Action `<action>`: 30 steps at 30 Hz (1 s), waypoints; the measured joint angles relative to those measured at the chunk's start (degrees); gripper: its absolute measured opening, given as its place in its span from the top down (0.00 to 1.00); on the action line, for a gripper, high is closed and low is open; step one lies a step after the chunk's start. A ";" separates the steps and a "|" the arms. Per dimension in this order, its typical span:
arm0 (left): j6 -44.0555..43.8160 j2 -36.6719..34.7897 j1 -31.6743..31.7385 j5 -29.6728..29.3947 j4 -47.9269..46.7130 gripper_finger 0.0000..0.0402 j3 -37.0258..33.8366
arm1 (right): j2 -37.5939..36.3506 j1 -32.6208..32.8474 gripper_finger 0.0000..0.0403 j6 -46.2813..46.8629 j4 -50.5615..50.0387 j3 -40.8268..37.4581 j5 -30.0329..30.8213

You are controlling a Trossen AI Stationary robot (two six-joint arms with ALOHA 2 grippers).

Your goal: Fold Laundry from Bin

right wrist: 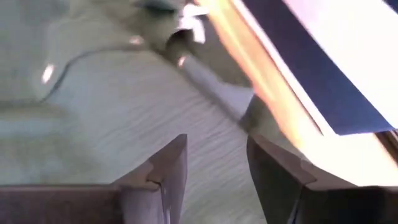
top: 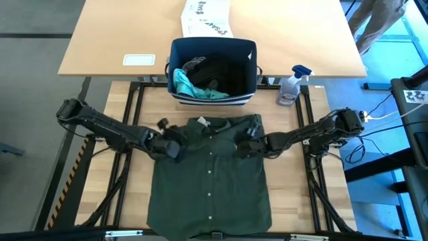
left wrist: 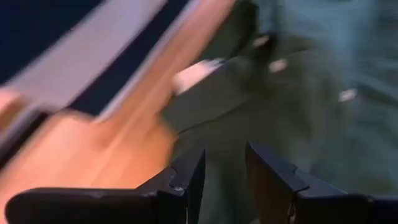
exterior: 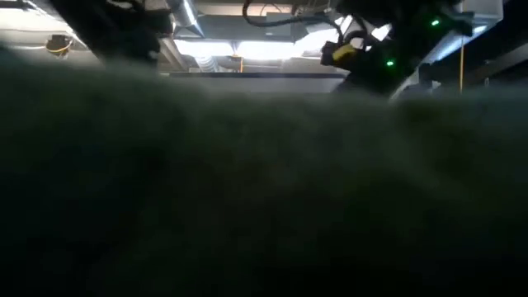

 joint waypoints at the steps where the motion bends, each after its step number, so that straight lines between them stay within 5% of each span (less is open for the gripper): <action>1: 1.50 0.41 1.00 1.69 3.33 0.73 -1.55 | 0.00 -1.13 0.59 0.07 1.41 -0.71 -0.16; 7: 2.57 3.74 8.67 3.43 13.25 0.73 -11.31 | 0.68 -9.67 0.59 6.27 7.78 -7.55 -1.49; 12: 0.17 6.58 15.17 3.83 14.48 0.73 -18.50 | 0.68 -16.66 0.59 11.17 10.39 -13.22 -9.61; 16: 0.08 6.89 18.80 -0.86 14.98 0.73 -22.11 | 0.49 -19.95 0.59 12.20 11.02 -16.64 -11.83; 24: 2.13 6.08 20.90 -13.86 10.98 0.73 -18.80 | 0.02 -21.63 0.59 11.64 7.63 -16.98 -2.80; 30: 8.63 6.11 17.47 -8.19 9.62 0.73 -11.23 | -2.82 -20.70 0.59 10.99 4.52 -13.22 -10.10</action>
